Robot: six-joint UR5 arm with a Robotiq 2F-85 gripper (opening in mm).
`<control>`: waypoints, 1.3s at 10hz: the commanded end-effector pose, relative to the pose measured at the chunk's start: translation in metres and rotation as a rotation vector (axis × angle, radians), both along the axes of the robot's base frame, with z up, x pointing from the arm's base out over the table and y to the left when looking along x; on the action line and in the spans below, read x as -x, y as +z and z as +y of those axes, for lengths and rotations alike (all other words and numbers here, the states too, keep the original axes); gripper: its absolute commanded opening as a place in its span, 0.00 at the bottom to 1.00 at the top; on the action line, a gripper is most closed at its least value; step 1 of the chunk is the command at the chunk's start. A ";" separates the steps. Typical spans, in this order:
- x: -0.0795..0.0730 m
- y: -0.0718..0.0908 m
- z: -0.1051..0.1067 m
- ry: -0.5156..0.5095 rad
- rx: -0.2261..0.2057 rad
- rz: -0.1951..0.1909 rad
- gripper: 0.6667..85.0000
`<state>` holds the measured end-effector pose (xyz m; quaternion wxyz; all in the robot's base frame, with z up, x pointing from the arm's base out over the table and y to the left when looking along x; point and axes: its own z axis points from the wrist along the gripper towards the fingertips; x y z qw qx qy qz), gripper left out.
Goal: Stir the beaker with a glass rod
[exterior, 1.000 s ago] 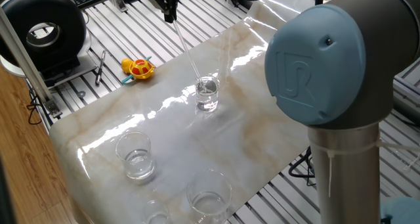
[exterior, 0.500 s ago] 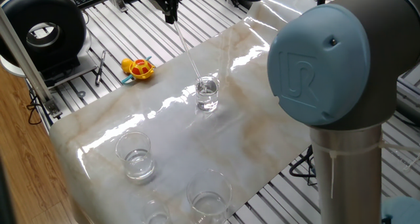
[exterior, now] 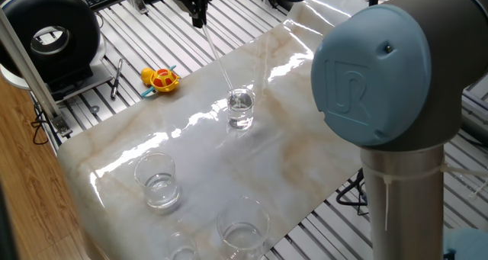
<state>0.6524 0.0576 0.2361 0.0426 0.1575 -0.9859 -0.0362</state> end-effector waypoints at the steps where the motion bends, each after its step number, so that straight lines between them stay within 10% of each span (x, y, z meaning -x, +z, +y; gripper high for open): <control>1: 0.000 0.000 0.002 0.014 -0.013 -0.001 0.19; 13: -0.003 0.010 0.004 0.007 -0.009 -0.044 0.17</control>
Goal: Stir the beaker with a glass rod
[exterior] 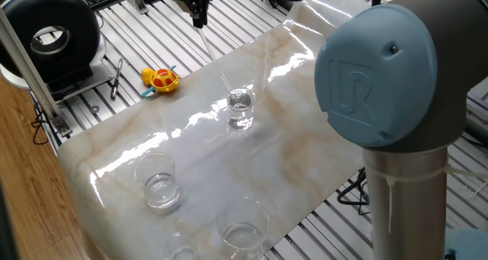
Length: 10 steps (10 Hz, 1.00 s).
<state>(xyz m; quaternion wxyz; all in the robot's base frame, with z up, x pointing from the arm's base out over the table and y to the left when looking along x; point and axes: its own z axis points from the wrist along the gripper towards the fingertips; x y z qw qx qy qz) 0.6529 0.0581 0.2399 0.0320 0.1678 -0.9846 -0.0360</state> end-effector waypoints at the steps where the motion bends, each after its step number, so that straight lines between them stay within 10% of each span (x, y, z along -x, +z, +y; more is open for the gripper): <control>1: -0.007 0.008 0.010 -0.052 -0.025 -0.039 0.09; 10: -0.015 0.009 0.021 -0.191 -0.060 -0.052 0.00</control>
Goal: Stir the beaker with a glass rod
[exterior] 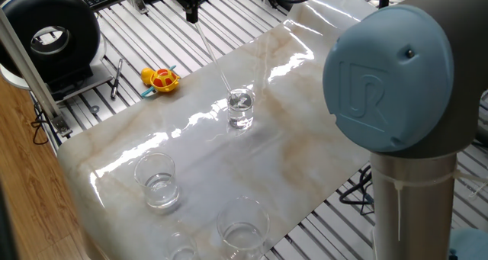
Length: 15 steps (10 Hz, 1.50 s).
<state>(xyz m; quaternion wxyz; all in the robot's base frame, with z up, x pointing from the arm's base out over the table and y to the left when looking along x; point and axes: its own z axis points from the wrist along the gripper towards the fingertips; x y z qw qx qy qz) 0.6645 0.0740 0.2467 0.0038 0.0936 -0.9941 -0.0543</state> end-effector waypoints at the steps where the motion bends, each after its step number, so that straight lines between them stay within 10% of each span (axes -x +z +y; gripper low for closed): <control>1: -0.001 0.002 0.003 -0.037 -0.014 0.000 0.00; 7: 0.027 -0.008 -0.070 0.105 0.040 -0.004 0.00; 13: 0.025 -0.012 -0.090 0.002 0.101 -0.007 0.00; 15: 0.038 -0.033 -0.111 0.014 0.062 -0.031 0.00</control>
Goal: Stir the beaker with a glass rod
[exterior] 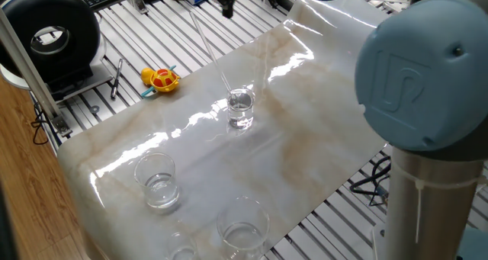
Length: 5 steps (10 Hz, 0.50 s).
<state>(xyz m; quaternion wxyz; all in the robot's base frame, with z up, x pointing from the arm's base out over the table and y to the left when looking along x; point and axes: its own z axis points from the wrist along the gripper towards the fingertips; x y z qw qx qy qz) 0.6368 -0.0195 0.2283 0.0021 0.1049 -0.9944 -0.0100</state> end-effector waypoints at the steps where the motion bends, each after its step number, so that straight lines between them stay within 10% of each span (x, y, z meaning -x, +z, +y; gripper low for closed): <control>1: 0.012 -0.019 -0.014 -0.011 -0.063 -0.053 0.00; 2: 0.003 -0.018 -0.005 -0.029 -0.100 -0.087 0.00; 5: 0.011 -0.021 -0.027 -0.061 -0.003 -0.028 0.00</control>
